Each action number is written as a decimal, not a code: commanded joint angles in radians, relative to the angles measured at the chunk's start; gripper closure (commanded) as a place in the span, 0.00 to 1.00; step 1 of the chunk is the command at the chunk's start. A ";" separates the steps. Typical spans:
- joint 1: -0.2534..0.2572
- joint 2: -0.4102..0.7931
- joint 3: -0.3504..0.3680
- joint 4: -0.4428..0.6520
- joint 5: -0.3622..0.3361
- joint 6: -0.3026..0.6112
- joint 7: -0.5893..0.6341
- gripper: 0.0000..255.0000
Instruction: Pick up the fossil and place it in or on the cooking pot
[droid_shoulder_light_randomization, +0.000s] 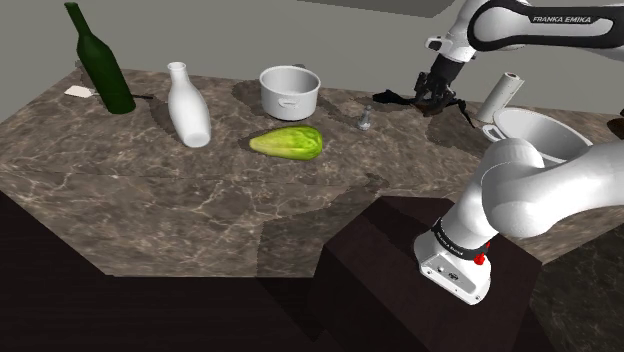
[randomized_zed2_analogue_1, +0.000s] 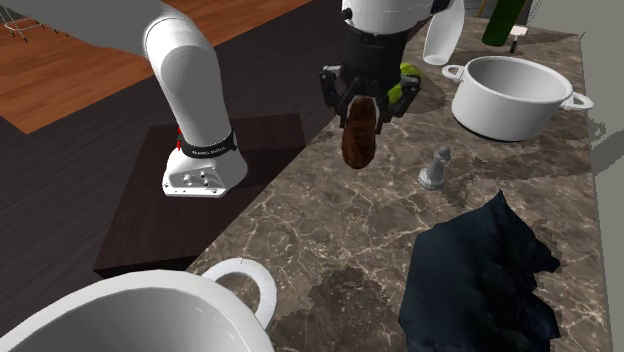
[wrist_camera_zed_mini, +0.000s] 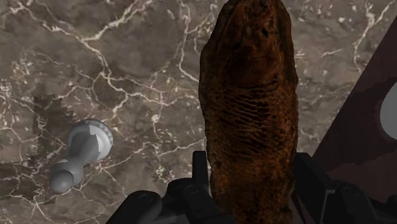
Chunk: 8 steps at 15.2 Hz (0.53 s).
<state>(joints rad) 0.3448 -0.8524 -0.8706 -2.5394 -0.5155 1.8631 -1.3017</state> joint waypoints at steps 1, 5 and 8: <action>0.002 -0.004 0.016 0.021 0.012 -0.027 0.000 1.00; 0.004 -0.011 0.046 0.063 0.033 -0.078 0.000 1.00; -0.052 -0.056 0.021 0.069 -0.005 -0.121 -0.064 1.00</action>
<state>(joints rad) 0.3082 -0.8960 -0.8451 -2.4768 -0.5114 1.7590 -1.3461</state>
